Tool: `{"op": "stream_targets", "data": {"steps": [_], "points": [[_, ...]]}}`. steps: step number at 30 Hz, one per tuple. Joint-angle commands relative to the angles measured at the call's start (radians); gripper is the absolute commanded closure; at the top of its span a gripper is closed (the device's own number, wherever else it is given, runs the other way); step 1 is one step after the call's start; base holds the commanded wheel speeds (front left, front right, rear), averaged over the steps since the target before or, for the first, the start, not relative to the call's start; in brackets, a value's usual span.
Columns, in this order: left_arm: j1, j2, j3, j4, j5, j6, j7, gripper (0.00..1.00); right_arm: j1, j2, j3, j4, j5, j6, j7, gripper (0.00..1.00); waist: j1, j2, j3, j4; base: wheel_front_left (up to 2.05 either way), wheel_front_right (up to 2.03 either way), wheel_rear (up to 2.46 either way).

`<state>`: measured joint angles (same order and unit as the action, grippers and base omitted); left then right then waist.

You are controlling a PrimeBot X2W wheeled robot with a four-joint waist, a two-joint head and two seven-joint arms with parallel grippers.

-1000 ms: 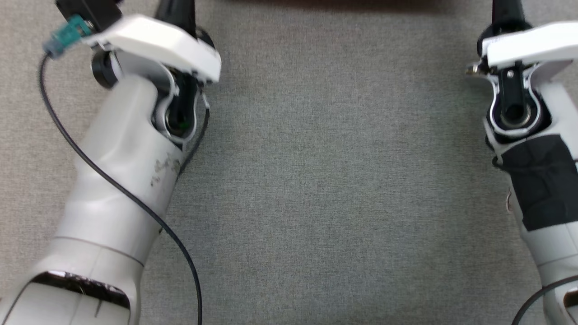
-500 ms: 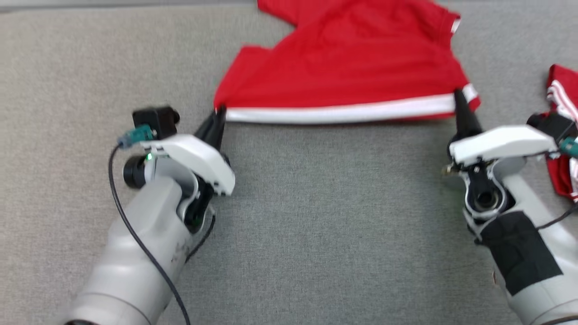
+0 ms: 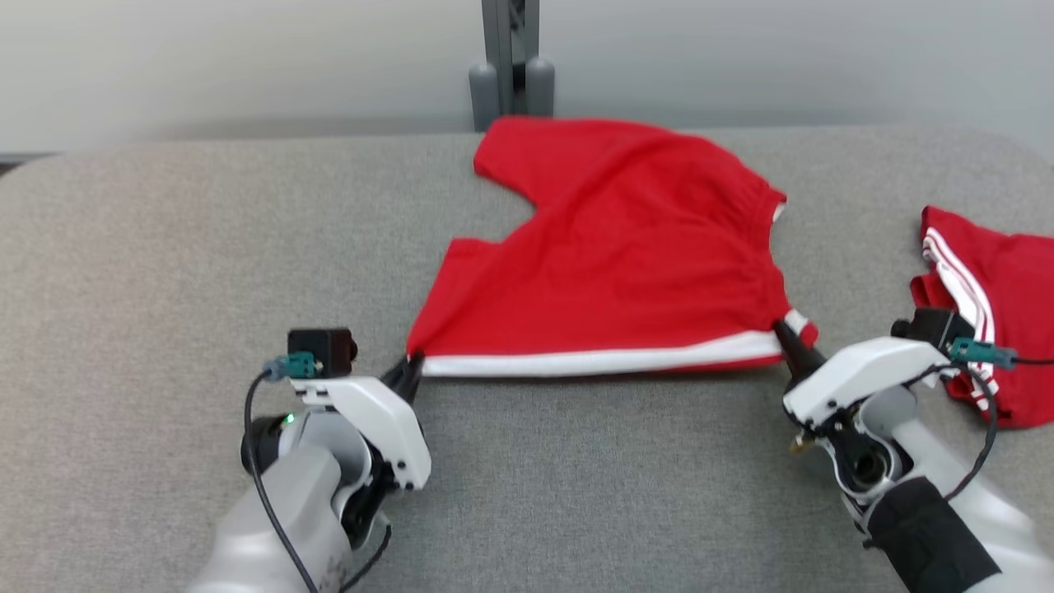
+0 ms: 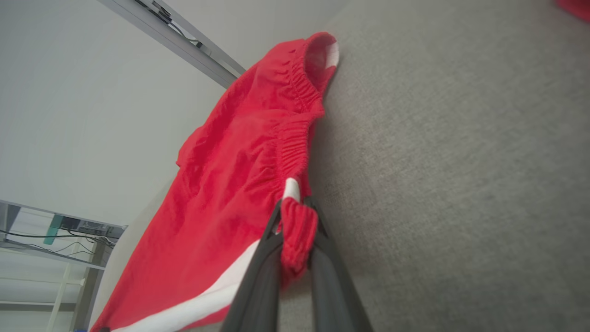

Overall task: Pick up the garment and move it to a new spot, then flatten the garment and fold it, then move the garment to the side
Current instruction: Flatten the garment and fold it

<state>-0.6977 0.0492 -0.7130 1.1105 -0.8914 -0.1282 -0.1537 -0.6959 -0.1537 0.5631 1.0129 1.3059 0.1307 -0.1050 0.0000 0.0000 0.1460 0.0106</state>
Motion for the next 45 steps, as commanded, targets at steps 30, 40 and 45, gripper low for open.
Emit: {"op": "stream_targets", "data": {"steps": [30, 40, 45], "points": [[0.364, 0.342, -0.202, -0.476, -0.105, 0.021, 0.367, 1.00, 0.157, -0.228, 0.193, -0.178, 0.005, 0.000, 0.515, 1.00, 0.0000, 0.0000, -0.234, -0.003, 0.00, 0.00, 0.00], [0.430, 0.493, -0.246, -0.755, -0.126, 0.052, 0.540, 1.00, 0.212, -0.330, 0.201, -0.297, 0.043, 0.000, 0.720, 1.00, 0.0000, 0.0000, -0.237, -0.013, 0.00, 0.00, 0.00], [0.461, 0.557, -0.265, -0.871, -0.133, 0.074, 0.605, 1.00, 0.247, -0.370, 0.184, -0.329, 0.058, 0.000, 0.799, 1.00, 0.0000, 0.0000, -0.238, -0.018, 0.00, 0.00, 0.00]]}}
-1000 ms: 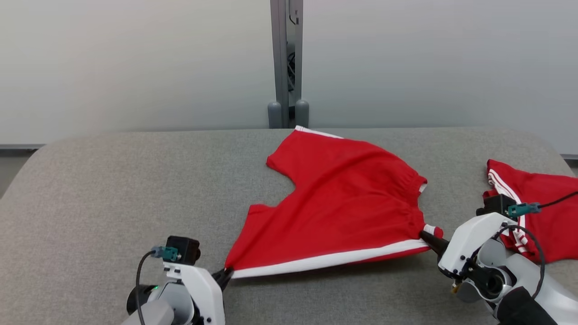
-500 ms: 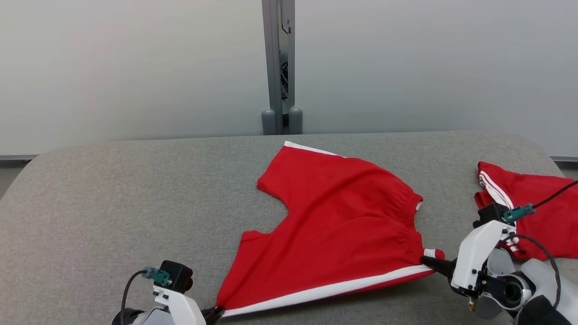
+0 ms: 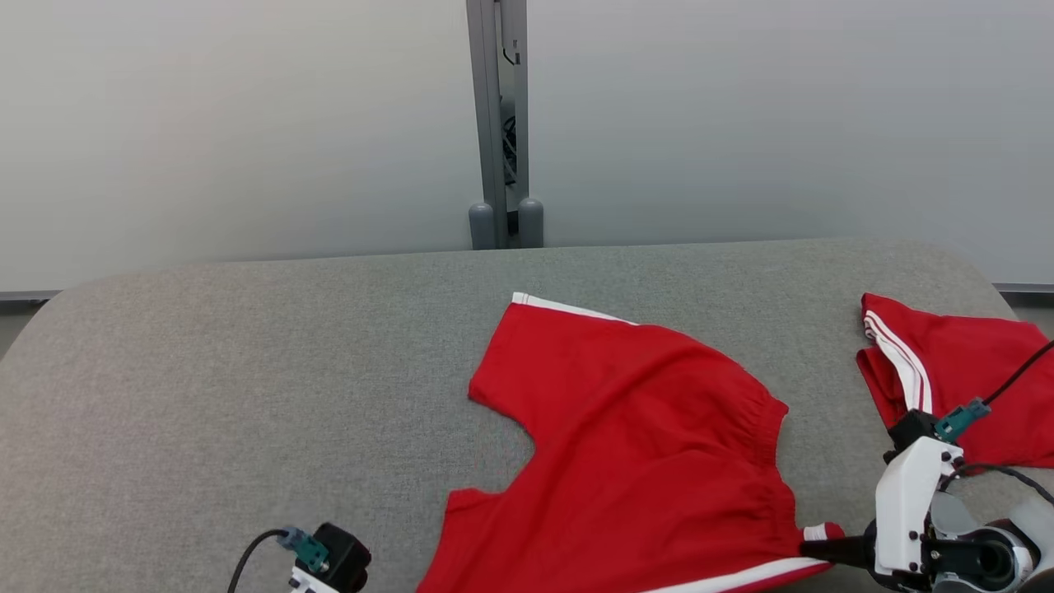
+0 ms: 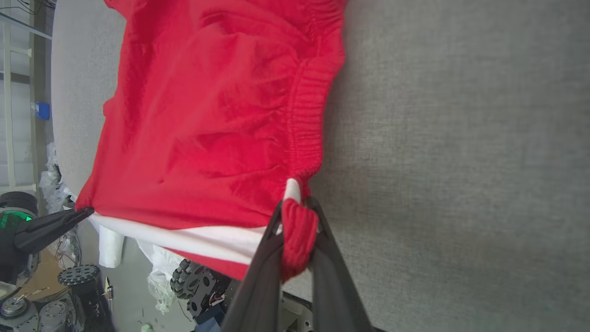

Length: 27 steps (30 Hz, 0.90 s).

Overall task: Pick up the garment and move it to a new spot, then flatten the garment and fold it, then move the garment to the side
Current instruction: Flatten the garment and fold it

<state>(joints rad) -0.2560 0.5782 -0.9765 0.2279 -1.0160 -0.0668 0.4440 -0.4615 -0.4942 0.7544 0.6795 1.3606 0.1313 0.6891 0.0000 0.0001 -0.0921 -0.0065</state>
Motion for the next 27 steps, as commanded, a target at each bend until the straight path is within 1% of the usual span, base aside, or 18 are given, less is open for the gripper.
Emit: {"op": "stream_targets", "data": {"steps": [1, 5, 6, 7, 8, 16, 22, 27], "points": [[0.024, 0.039, -0.005, -0.010, -0.013, 0.013, 0.022, 1.00, 0.020, -0.034, -0.012, -0.001, 0.006, -0.001, 0.019, 1.00, 0.0000, -0.0001, -0.001, -0.002, 0.00, 0.00, 0.00], [0.040, 0.075, -0.008, -0.084, -0.029, 0.022, 0.061, 1.00, 0.042, -0.052, -0.034, -0.024, -0.002, -0.001, 0.041, 1.00, 0.0000, -0.0001, 0.001, -0.007, 0.00, 0.00, 0.00], [0.040, 0.080, -0.004, -0.096, -0.028, 0.027, 0.058, 1.00, 0.046, -0.051, -0.041, -0.029, -0.006, -0.001, 0.036, 1.00, 0.0000, -0.0001, 0.002, -0.009, 0.00, 0.00, 0.00], [0.035, 0.082, 0.010, -0.115, -0.023, 0.046, 0.045, 1.00, 0.057, -0.044, -0.058, -0.037, -0.015, -0.001, 0.027, 1.00, 0.0000, -0.0001, 0.006, -0.015, 0.00, 0.00, 0.00], [0.032, 0.082, 0.015, -0.124, -0.022, 0.052, 0.040, 1.00, 0.063, -0.039, -0.066, -0.043, -0.017, -0.001, 0.022, 1.00, 0.0000, -0.0001, 0.008, -0.018, 0.00, 0.00, 0.00], [-0.020, 0.087, 0.079, -0.159, -0.015, 0.090, -0.018, 1.00, 0.084, -0.003, -0.133, -0.100, -0.042, -0.001, -0.016, 1.00, 0.0000, -0.0001, 0.032, -0.056, 0.00, 0.00, 0.00], [-0.091, 0.092, 0.131, -0.164, 0.002, 0.120, -0.042, 1.00, 0.075, 0.046, -0.210, -0.155, -0.075, -0.001, -0.078, 1.00, 0.0000, -0.0001, 0.060, -0.106, 0.00, 0.00, 0.00], [-0.166, 0.085, 0.173, -0.136, 0.007, 0.152, -0.040, 1.00, 0.055, 0.114, -0.261, -0.173, -0.120, -0.001, -0.112, 1.00, 0.0000, -0.0001, 0.087, -0.157, 0.00, 0.00, 0.00]]}}
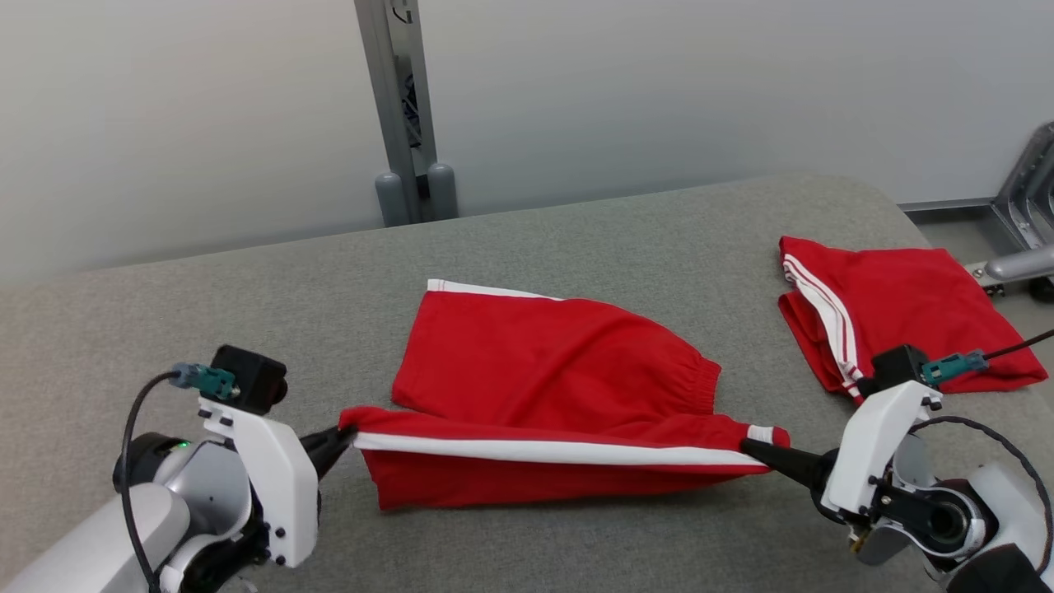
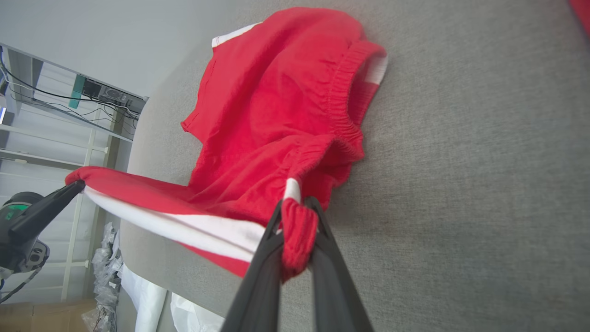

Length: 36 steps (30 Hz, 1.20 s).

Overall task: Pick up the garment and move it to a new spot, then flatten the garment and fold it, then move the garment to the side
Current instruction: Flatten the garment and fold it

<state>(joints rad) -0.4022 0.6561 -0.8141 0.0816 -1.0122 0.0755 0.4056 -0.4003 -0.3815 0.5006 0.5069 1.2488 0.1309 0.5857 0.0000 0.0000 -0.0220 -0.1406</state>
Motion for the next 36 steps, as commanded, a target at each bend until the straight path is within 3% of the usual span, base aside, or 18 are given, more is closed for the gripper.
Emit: {"op": "stream_targets", "data": {"steps": [1, 13, 18, 24, 36], "points": [[-0.032, 0.005, 0.019, 0.021, 0.004, 0.015, -0.003, 1.00, -0.010, 0.017, -0.015, -0.001, -0.017, 0.000, -0.011, 1.00, 0.0000, 0.0000, 0.023, -0.034, 0.00, 0.00, 0.00], [-0.226, -0.024, 0.031, 0.211, 0.082, 0.050, 0.025, 1.00, -0.127, 0.247, -0.144, 0.063, -0.105, 0.000, -0.093, 1.00, 0.0000, 0.0000, 0.140, -0.153, 0.00, 0.00, 0.00], [-0.301, -0.060, 0.025, 0.315, 0.120, 0.055, 0.012, 1.00, -0.190, 0.304, -0.176, 0.135, -0.135, 0.000, -0.118, 1.00, 0.0000, 0.0000, 0.184, -0.191, 0.00, 0.00, 0.00], [-0.398, -0.101, 0.009, 0.457, 0.184, 0.057, -0.034, 1.00, -0.273, 0.321, -0.192, 0.237, -0.118, 0.000, -0.154, 1.00, 0.0000, 0.0000, 0.233, -0.218, 0.00, 0.00, 0.00], [-0.540, -0.189, -0.011, 0.677, 0.256, 0.052, -0.150, 1.00, -0.387, 0.323, 0.011, 0.318, 0.116, 0.000, -0.257, 1.00, 0.0000, 0.0000, 0.319, -0.240, 0.00, 0.00, 0.00]]}}
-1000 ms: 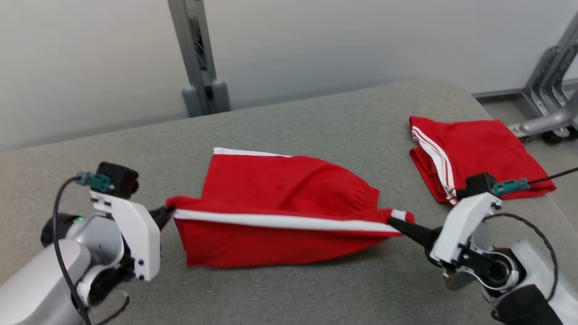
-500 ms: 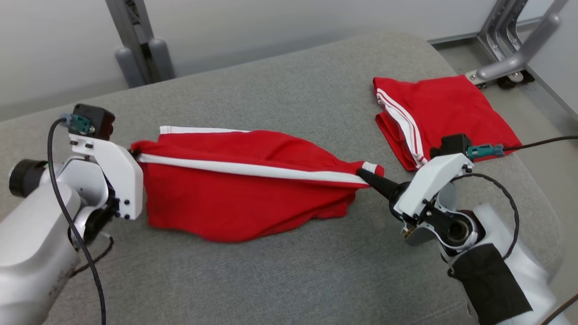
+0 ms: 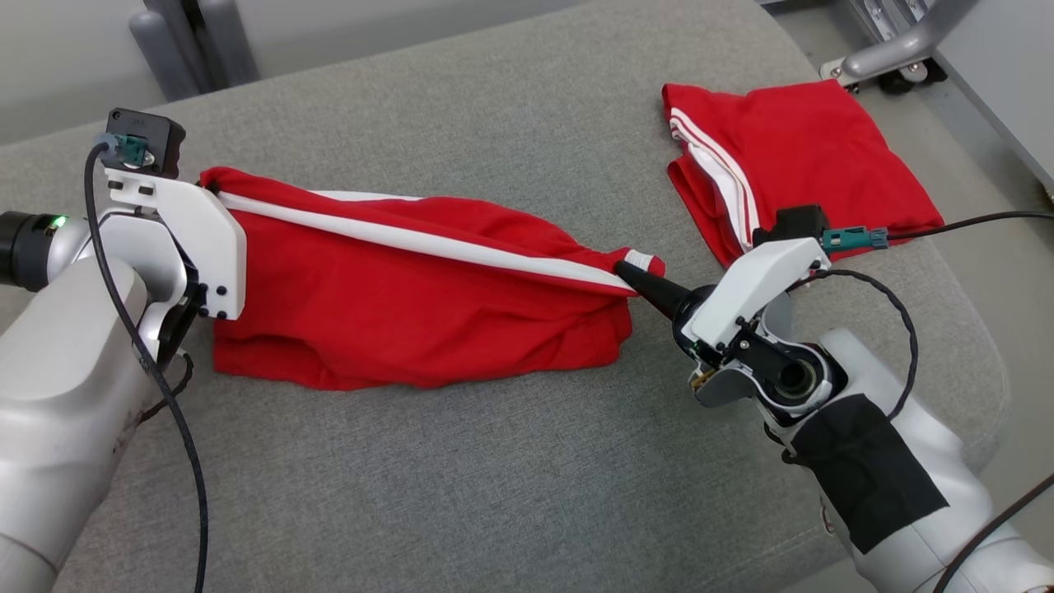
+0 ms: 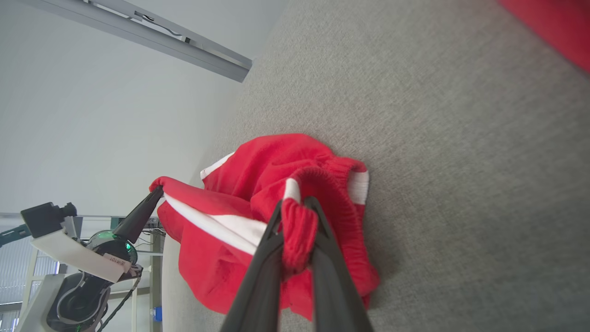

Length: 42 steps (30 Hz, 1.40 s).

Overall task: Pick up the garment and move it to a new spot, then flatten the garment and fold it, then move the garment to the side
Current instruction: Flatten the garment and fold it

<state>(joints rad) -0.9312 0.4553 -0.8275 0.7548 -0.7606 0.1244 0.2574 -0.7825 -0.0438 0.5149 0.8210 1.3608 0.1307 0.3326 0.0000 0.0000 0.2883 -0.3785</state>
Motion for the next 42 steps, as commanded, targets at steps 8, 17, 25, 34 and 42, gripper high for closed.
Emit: {"op": "stream_targets", "data": {"steps": [8, 17, 25, 34, 42], "points": [[-0.075, -0.037, -0.012, 0.138, 0.024, -0.016, -0.051, 1.00, -0.082, -0.014, 0.130, 0.066, 0.145, 0.000, -0.083, 1.00, 0.0000, 0.0000, 0.053, 0.003, 0.00, 0.00, 0.00], [-0.123, -0.091, -0.016, 0.239, 0.026, -0.037, -0.106, 0.00, -0.148, -0.011, 0.225, 0.119, 0.257, 0.000, -0.185, 0.00, 0.0000, 0.0000, 0.077, 0.019, 0.00, 0.00, 0.00], [-0.155, -0.115, -0.001, 0.295, 0.028, -0.028, -0.219, 0.00, -0.193, -0.011, 0.252, 0.146, 0.298, 0.000, -0.306, 0.00, 0.0000, 0.0000, 0.059, 0.036, 0.00, 0.00, 0.00], [-0.170, -0.152, 0.029, 0.325, 0.021, -0.011, -0.430, 0.00, -0.216, -0.025, 0.312, 0.192, 0.189, 0.000, -0.477, 0.00, 0.0000, 0.0000, 0.016, 0.053, 0.00, 0.00, 0.00], [-0.116, -0.168, 0.051, 0.277, 0.047, -0.011, -0.520, 0.00, -0.198, -0.122, 0.345, 0.141, -0.039, 0.000, -0.600, 0.00, 0.0000, 0.0000, -0.055, 0.080, 0.00, 0.00, 0.00]]}}
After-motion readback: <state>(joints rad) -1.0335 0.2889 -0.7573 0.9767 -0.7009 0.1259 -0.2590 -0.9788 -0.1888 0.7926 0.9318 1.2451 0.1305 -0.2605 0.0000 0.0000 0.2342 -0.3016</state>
